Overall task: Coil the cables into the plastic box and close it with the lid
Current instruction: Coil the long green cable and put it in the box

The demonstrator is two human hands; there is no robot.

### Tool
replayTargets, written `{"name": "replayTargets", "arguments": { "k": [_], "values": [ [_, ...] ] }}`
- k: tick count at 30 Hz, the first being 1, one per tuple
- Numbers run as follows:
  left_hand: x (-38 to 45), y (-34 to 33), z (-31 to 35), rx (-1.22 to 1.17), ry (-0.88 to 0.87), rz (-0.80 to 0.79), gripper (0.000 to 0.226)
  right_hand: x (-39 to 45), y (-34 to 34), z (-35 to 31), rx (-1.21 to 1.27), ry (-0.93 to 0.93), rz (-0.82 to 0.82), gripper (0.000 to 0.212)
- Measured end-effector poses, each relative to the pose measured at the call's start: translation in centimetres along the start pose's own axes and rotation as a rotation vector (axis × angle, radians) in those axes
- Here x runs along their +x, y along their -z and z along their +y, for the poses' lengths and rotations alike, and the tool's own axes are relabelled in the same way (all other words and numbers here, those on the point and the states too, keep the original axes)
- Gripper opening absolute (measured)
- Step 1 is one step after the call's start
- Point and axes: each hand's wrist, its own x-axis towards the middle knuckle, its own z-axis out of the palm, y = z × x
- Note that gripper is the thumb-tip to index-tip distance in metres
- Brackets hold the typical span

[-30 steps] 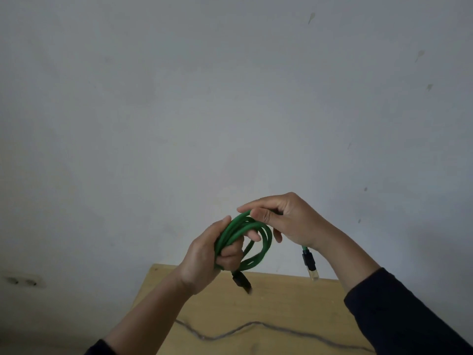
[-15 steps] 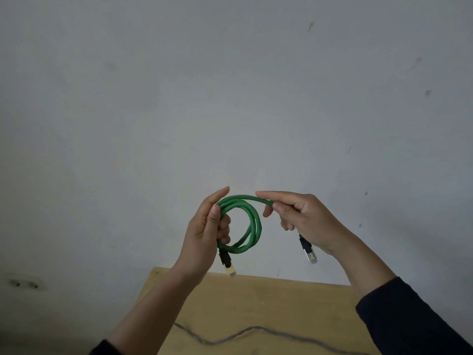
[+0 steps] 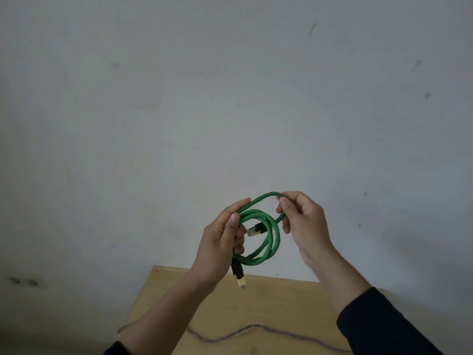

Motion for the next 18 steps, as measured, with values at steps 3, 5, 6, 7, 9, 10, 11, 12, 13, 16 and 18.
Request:
{"name": "replayTargets", "arguments": {
  "k": [3,5,6,7,9,10,11,12,13,16,18],
  "values": [
    [0.2,0.4,-0.2,0.027,0.014,0.054,0.033,-0.4,-0.2,0.3,0.163,-0.167,-0.082,0.016],
    [0.3,0.7,-0.3,-0.028,0.057,0.036,0.033,-0.4,-0.1,0.3,0.157,-0.232,-0.13,0.017],
    [0.4,0.8,-0.2,-0.085,0.089,0.012,0.033,-0.3,-0.1,0.3,0.15,-0.259,-0.158,0.018],
    [0.4,0.9,-0.1,-0.138,0.114,-0.011,0.034,-0.1,0.0,0.2,0.149,-0.281,-0.185,0.018],
    [0.6,0.9,0.2,-0.155,0.105,-0.008,0.033,0.1,0.2,0.0,0.179,-0.317,-0.227,0.017],
    [0.6,0.7,0.3,-0.122,0.078,0.025,0.033,0.1,0.1,-0.2,0.215,-0.336,-0.245,0.016],
    [0.7,0.4,0.3,-0.076,0.044,0.076,0.032,0.1,-0.1,-0.3,0.255,-0.352,-0.264,0.014],
    [0.9,0.1,0.3,-0.036,0.014,0.138,0.032,-0.1,-0.4,-0.4,0.29,-0.361,-0.285,0.012],
    [1.0,-0.1,0.2,-0.007,-0.006,0.2,0.031,-0.5,-0.9,-0.4,0.322,-0.365,-0.311,0.01],
    [1.3,-0.6,0.2,-0.008,-0.019,0.307,0.03,-1.5,-2.0,-0.3,0.315,-0.324,-0.335,0.014],
    [1.3,-0.7,0.2,-0.001,-0.025,0.337,0.03,-1.8,-2.1,-0.3,0.013,-0.178,-0.281,0.021]
  ]
}}
